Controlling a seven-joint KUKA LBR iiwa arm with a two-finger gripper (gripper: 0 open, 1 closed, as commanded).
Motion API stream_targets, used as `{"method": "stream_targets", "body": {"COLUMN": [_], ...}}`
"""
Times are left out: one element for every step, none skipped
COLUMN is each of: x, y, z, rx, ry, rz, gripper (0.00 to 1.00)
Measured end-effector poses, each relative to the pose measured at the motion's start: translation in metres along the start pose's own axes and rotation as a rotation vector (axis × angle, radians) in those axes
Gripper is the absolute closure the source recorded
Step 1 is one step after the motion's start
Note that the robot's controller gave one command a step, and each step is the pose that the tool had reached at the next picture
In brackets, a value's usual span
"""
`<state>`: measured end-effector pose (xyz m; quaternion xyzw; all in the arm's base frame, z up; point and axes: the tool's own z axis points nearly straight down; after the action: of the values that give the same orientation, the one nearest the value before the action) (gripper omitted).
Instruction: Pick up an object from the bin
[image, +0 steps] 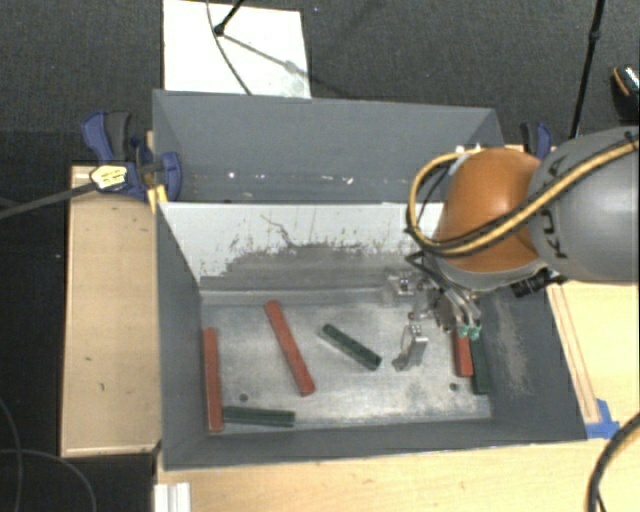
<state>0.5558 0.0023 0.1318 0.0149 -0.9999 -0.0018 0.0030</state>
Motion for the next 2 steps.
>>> {"method": "stream_targets", "body": {"x": [0.031, 0.048], "y": [0.034, 0.037], "z": [0.064, 0.021], "rx": [0.002, 0.004], "ry": [0.000, -0.008], "rz": [-0.037, -0.328], "gripper": [0.00, 0.00]}}
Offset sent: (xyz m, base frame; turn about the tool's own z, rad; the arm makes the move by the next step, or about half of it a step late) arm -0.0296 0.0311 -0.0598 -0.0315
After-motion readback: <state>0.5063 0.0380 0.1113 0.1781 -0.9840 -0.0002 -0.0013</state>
